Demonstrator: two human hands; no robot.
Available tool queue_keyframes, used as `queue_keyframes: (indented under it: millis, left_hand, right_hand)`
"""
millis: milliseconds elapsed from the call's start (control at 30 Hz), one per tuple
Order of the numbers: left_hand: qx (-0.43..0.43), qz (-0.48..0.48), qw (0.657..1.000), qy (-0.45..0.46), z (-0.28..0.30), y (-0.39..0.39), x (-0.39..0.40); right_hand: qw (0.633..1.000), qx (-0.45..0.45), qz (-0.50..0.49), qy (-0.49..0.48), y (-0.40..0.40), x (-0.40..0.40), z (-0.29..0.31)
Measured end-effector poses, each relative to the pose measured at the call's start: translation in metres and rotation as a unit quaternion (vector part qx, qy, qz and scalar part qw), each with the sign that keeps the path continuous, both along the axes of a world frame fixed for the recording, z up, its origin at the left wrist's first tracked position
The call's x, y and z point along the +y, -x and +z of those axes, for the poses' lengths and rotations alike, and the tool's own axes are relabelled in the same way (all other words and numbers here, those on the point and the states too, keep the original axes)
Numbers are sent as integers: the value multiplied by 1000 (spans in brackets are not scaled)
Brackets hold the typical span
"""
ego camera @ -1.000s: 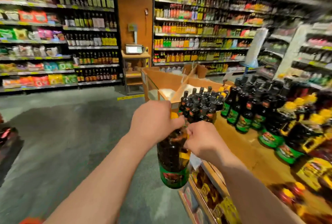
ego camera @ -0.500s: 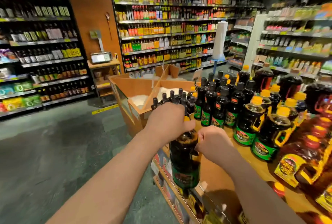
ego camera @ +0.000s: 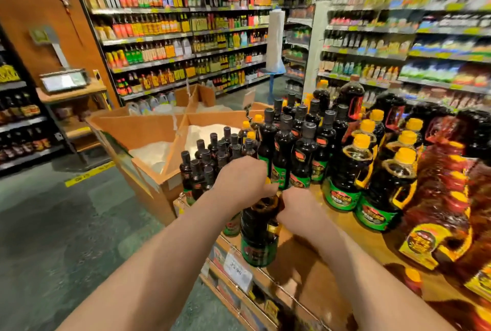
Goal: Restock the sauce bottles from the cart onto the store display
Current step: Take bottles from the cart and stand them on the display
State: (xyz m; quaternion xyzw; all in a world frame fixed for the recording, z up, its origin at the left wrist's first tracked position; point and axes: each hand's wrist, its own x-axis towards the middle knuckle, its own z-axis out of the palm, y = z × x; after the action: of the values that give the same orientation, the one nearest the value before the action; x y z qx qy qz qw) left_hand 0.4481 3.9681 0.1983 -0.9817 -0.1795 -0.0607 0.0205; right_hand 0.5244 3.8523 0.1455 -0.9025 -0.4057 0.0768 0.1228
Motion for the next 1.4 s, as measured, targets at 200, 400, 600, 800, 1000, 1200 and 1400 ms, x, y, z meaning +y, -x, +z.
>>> queue_keyframes:
  millis: [200,400,600,800,1000,1200,1400]
  left_hand:
    - [57,-83,995,-2,-40,-28,53]
    - [109,-154,982,7,-71,-51,87]
    - [169,-185,968,1,-96,-64,102]
    - [209,-199,957,17,-124,-66,106]
    - [193,-185,963,34,-130,-70,109]
    - [170,-142,973,69,-141,-74,114]
    - [168,-96,977,86,-143,-77,107]
  right_hand:
    - [997,18,-81,10,-8,46,-44]
    - [987,58,-149,15,-11,81,-88]
    - [975,92,-202,14,-11,99,-122]
    - [968,136,-205,54,-8,104,-141]
    - [959,171,-206,90,-17,112,-133]
    - [956,174,-211,105,-22,113,-137]
    - [959,171,-196,116,-30,108,-130]
